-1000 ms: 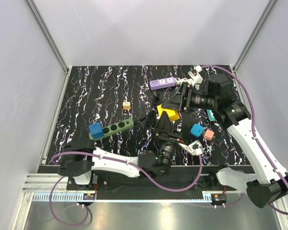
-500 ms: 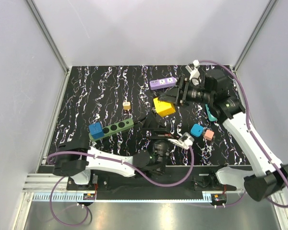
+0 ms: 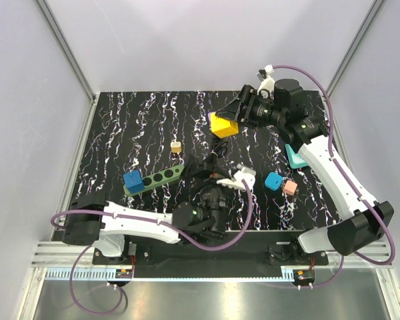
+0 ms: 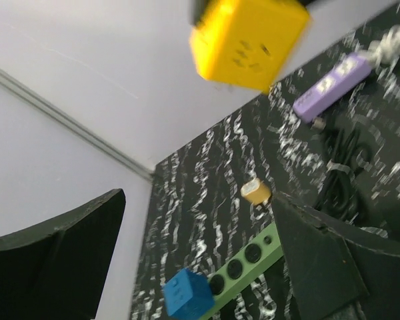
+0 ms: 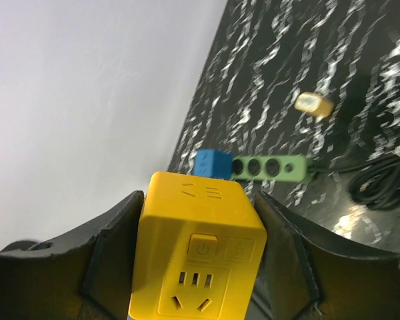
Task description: Insert the plug
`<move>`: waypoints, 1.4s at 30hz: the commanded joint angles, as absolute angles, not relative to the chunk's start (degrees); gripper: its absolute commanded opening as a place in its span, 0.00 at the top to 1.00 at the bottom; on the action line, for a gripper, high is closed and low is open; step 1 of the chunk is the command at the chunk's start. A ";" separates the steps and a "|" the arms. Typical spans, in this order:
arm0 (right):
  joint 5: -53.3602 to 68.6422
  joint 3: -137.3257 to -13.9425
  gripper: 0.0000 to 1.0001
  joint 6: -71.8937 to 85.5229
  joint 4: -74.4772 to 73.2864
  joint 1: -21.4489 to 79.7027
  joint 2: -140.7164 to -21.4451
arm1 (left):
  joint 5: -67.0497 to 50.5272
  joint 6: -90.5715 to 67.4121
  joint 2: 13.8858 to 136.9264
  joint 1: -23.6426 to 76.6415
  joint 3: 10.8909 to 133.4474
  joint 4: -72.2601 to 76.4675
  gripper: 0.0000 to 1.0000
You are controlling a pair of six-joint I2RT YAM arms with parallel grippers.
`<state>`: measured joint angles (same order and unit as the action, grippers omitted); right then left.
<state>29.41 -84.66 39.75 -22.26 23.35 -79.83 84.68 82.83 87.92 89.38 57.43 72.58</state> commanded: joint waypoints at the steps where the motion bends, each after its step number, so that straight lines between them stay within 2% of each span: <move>1: 21.81 -85.96 1.00 34.81 -20.21 22.59 -76.21 | 83.26 80.60 85.17 90.52 68.00 92.83 0.01; 4: 20.40 -84.64 1.00 34.02 -21.18 22.24 -74.45 | 77.02 69.65 83.42 91.14 76.62 72.32 0.01; 5: 19.26 -84.03 1.00 33.40 -21.44 22.15 -74.01 | 74.82 63.43 82.45 91.23 80.64 51.19 0.01; 6: 18.73 -83.68 1.00 33.22 -22.05 22.24 -73.57 | 71.66 47.10 79.92 91.23 82.86 38.62 0.01; 8: 17.49 -83.06 1.00 32.17 -22.94 22.06 -72.95 | 58.32 31.54 77.01 90.18 88.65 13.50 0.01; 9: 17.32 -82.80 1.00 31.82 -23.90 21.97 -72.78 | 54.53 22.24 75.69 89.13 89.55 10.23 0.01; 13: 18.72 -81.65 1.00 30.06 -25.57 21.97 -73.03 | 48.79 12.59 71.37 80.88 92.19 -0.24 0.01; 14: 18.72 -81.82 1.00 29.71 -26.19 21.97 -73.47 | 46.87 9.96 70.67 78.25 92.37 -7.75 0.01; 15: 18.55 -82.00 1.00 29.36 -27.50 22.06 -74.26 | 43.71 2.19 68.84 70.65 92.37 -12.00 0.01; 17: 18.28 -83.05 1.00 28.39 -28.56 22.06 -75.49 | 30.11 -6.72 66.63 60.87 90.72 -18.78 0.01; 18: 18.19 -83.58 1.00 28.13 -29.87 22.15 -76.11 | 26.40 -12.86 64.27 51.68 89.66 -22.72 0.01; 20: 16.62 -85.33 1.00 27.51 -31.02 23.63 -78.30 | 16.73 -17.21 62.15 42.94 86.68 -27.56 0.01; 21: 15.39 -86.04 1.00 27.16 -32.16 24.69 -79.18 | 12.26 -20.79 60.75 33.32 85.79 -29.34 0.01; 22: 12.42 -87.44 1.00 26.20 -32.60 27.57 -80.84 | 2.04 -22.31 60.38 28.44 83.95 -30.66 0.01; 24: 9.77 -89.11 1.00 25.40 -33.66 30.48 -84.09 | -8.13 -24.60 60.81 16.07 81.84 -34.09 0.01; 27: 6.78 -92.63 1.00 25.31 -34.10 35.67 -89.27 | -21.58 -24.87 62.13 5.50 76.48 -37.87 0.01; 30: 4.67 -96.14 1.00 25.66 -34.28 39.63 -94.63 | -20.68 -25.48 60.57 -1.90 68.84 -38.50 0.01; 36: 1.15 -106.32 1.00 26.37 -35.77 46.40 -106.68 | 3.48 -32.34 51.43 -4.83 51.88 -35.34 0.01; 42: 0.35 -115.13 1.00 26.72 -40.07 50.01 -118.99 | -1.24 -34.45 51.67 -5.36 47.20 -30.24 0.01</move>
